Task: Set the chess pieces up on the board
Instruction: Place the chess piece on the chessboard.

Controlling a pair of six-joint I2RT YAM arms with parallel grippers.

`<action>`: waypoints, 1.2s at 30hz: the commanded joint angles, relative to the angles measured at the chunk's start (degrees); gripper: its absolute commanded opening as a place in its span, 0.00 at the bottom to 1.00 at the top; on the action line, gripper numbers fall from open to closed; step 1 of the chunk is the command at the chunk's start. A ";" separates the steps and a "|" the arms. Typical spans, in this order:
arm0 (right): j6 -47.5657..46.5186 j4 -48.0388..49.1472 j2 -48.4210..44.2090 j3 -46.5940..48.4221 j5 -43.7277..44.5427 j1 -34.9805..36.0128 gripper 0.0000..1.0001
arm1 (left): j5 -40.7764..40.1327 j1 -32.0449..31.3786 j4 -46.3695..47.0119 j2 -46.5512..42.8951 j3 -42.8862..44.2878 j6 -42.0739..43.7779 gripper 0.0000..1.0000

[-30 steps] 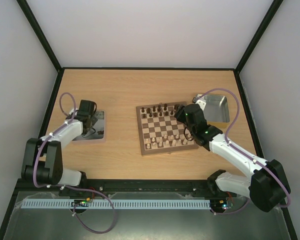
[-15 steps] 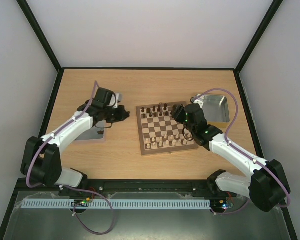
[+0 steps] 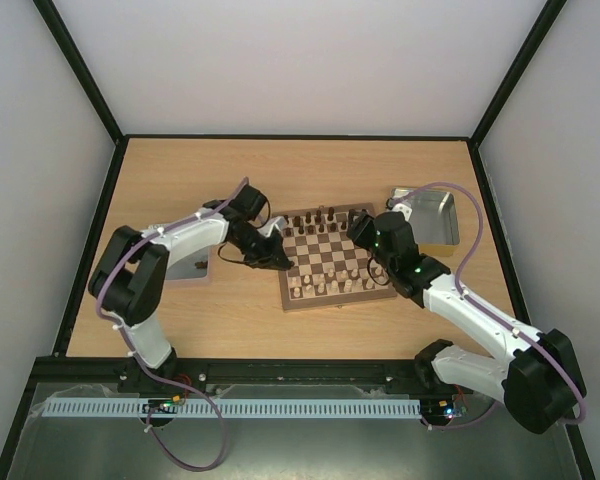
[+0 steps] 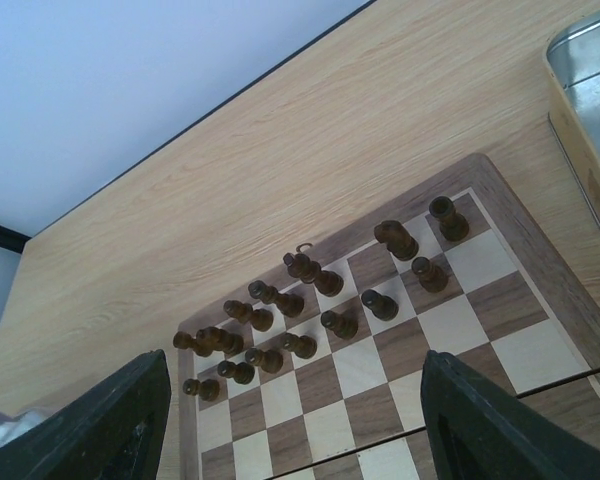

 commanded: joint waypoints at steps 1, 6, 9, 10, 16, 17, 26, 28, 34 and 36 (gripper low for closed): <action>1.07 0.50 -1.13 -0.99 1.27 -0.24 0.67 | -0.12 -1.13 -7.09 4.11 4.85 3.19 0.04; 0.88 0.66 -1.31 -1.25 1.42 -0.24 0.68 | -2.38 -1.62 -10.26 7.77 8.58 4.40 0.06; 0.75 0.77 -1.31 -1.34 1.29 -0.24 0.68 | -4.09 -1.61 -12.16 9.35 10.97 4.82 0.10; 0.70 0.76 -1.33 -1.35 1.25 -0.24 0.68 | -4.38 -1.55 -12.44 9.83 11.57 4.77 0.13; 0.66 0.72 -1.56 -1.59 0.96 -0.24 0.68 | -5.53 -1.51 -11.54 11.37 13.45 2.49 0.19; 0.57 0.66 -1.65 -1.60 0.95 -0.24 0.68 | -5.64 -1.45 -11.40 11.63 13.58 2.18 0.20; 0.37 0.50 -2.37 -2.11 1.29 -0.24 0.68 | -9.01 -1.05 -7.58 9.34 13.69 -0.49 0.32; 0.37 0.51 -2.32 -2.19 1.25 -0.24 0.68 | -11.22 -1.57 -6.64 7.95 13.11 -0.24 0.33; 0.35 0.46 -2.21 -2.30 1.49 -0.24 0.68 | -30.01 -7.98 -9.15 5.87 14.66 0.87 0.39; 0.62 -0.08 -2.38 -2.39 2.83 -0.24 0.68 | -31.85 -9.26 -9.16 6.19 14.77 0.65 0.40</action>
